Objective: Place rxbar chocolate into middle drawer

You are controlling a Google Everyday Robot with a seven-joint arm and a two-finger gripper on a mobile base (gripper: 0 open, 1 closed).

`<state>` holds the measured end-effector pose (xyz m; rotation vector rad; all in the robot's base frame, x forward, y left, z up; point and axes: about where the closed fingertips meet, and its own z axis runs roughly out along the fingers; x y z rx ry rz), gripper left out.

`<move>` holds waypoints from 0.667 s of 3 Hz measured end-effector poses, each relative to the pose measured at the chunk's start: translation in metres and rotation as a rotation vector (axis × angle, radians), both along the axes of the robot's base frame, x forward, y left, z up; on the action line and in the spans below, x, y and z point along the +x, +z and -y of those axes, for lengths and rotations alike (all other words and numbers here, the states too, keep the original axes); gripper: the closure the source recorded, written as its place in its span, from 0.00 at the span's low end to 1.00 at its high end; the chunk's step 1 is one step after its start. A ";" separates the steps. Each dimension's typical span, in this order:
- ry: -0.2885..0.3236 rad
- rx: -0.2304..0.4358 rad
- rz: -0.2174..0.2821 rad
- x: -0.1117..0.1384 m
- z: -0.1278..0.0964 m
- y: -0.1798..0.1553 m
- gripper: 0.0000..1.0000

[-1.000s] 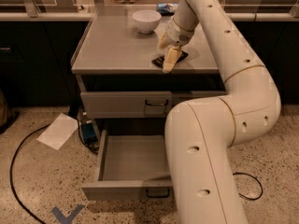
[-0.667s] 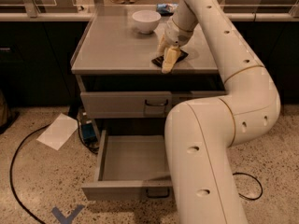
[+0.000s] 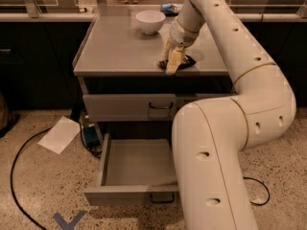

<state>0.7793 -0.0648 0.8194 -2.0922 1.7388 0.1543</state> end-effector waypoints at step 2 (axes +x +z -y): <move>0.013 0.012 0.012 0.000 -0.008 0.006 1.00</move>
Offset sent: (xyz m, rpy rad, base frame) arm 0.0041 0.0145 0.0307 0.0233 -0.0135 0.0440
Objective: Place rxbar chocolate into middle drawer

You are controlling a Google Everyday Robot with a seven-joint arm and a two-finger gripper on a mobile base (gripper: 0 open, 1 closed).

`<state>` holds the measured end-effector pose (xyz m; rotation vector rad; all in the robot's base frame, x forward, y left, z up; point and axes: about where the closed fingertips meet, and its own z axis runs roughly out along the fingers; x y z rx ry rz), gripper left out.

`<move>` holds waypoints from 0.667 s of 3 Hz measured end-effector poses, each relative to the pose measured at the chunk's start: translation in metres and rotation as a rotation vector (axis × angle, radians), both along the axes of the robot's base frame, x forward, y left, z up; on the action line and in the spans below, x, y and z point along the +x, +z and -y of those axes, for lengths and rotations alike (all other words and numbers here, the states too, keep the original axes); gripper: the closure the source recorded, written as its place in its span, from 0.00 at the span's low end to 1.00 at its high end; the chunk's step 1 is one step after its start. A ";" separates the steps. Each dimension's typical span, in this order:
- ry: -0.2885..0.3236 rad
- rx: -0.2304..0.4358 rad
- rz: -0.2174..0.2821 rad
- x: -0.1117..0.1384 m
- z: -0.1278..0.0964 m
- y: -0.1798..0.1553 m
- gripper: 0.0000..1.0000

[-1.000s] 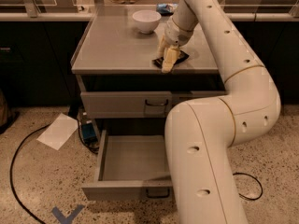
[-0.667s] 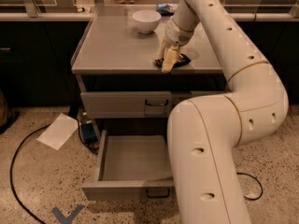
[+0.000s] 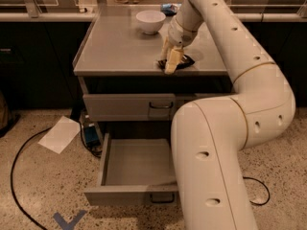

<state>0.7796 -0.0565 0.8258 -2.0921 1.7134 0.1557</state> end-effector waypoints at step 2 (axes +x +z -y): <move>0.030 0.100 0.047 -0.044 0.006 0.094 1.00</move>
Offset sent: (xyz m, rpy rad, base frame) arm -0.0916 -0.0286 0.1809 0.1556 -0.0560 0.0540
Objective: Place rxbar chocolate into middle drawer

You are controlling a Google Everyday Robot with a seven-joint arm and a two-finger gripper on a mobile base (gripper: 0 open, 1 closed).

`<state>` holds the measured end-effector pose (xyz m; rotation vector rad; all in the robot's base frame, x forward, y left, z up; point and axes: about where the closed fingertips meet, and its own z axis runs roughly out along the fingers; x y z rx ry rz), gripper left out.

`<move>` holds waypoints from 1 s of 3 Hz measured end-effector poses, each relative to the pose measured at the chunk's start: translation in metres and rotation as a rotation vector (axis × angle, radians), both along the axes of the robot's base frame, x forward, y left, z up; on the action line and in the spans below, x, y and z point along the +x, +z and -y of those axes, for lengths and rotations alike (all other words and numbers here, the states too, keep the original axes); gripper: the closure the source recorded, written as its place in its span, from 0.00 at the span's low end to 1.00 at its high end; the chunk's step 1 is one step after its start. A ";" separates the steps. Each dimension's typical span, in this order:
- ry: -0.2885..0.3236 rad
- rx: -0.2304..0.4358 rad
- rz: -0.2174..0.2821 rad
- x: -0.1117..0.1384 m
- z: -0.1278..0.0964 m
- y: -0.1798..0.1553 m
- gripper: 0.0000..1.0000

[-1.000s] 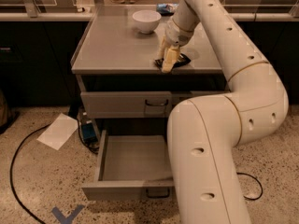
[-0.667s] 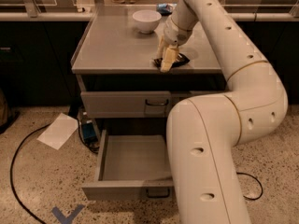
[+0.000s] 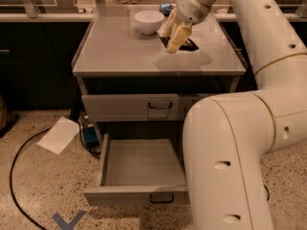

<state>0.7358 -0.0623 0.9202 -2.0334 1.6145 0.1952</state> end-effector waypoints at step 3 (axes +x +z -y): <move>0.074 0.197 0.149 -0.105 -0.023 0.110 1.00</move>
Offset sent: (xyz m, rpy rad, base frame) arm -0.1764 0.0424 0.0024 0.1519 0.0722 0.1222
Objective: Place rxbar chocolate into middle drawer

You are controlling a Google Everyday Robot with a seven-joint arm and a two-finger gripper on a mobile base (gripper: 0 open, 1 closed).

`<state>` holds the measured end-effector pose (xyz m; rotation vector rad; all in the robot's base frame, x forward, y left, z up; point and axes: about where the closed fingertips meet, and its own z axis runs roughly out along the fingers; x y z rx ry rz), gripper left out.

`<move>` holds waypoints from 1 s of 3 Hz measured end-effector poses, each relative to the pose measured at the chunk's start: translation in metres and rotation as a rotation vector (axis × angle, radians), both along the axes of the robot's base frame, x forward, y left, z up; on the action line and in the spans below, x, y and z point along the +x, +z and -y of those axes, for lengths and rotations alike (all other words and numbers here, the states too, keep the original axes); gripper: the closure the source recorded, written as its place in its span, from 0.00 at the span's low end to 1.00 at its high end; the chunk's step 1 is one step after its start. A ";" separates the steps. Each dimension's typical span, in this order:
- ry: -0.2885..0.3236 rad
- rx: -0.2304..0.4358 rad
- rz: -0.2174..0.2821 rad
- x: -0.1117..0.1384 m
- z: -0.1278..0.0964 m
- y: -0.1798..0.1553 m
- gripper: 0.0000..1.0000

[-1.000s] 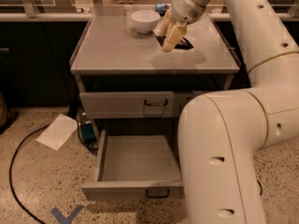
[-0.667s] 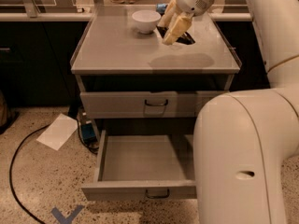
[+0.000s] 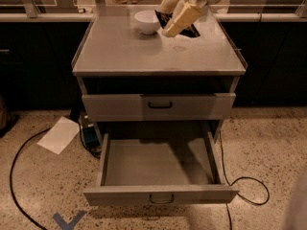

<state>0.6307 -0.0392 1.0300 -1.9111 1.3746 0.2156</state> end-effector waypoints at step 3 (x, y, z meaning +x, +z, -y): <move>-0.056 -0.039 0.132 -0.072 -0.053 -0.060 1.00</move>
Offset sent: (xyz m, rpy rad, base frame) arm -0.1507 0.0759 -0.2983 -0.2931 0.2772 0.0085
